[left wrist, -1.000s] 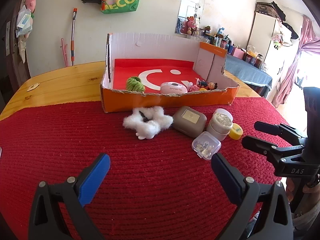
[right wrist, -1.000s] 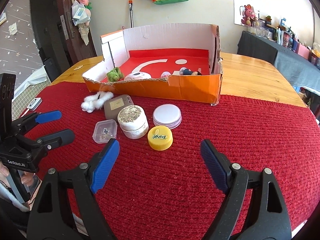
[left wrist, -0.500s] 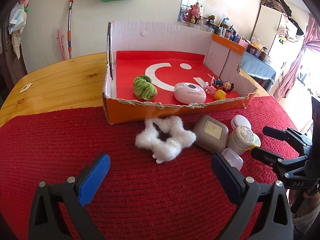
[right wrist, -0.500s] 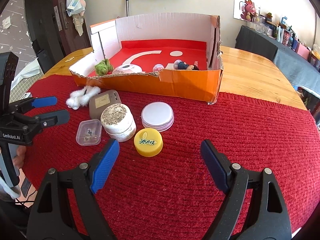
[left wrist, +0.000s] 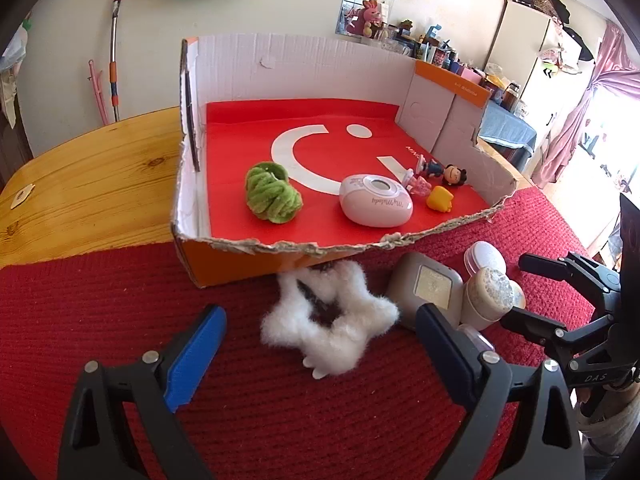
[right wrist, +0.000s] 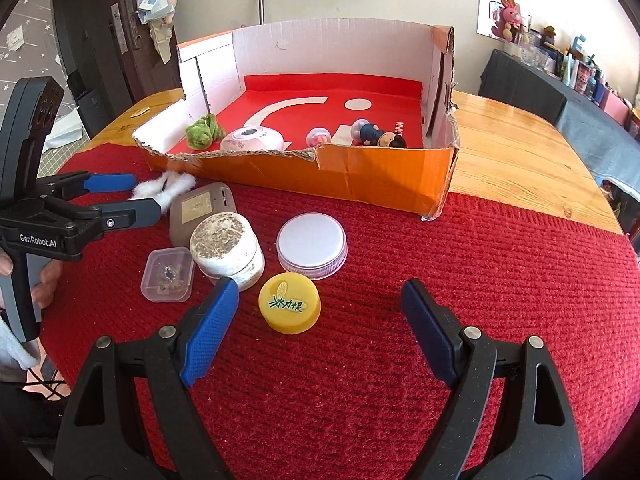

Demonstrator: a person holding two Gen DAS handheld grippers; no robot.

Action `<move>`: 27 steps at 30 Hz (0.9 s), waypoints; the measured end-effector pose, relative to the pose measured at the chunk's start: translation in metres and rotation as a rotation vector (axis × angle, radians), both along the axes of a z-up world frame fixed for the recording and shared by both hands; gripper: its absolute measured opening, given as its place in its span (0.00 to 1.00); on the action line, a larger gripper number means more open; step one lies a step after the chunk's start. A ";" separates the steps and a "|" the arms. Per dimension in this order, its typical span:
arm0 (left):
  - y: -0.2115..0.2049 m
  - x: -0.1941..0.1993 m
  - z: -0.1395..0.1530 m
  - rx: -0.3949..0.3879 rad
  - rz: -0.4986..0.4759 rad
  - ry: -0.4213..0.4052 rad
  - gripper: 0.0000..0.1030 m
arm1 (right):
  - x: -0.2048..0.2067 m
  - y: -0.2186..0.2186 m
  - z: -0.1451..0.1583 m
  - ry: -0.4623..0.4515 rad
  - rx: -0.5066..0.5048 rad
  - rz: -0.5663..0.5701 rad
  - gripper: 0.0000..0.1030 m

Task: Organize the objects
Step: 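Grasp white star scrunchie with left tool while right tool grasps yellow jar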

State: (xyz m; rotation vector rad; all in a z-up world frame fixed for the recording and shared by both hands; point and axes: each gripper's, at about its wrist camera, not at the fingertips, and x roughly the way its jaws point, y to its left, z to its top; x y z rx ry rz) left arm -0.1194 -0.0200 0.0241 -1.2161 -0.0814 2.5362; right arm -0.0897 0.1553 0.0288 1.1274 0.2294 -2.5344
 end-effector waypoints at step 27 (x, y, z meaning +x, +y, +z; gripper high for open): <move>0.014 0.022 -0.002 -0.031 -0.083 0.045 0.56 | 0.013 -0.013 -0.004 0.050 0.044 0.074 0.44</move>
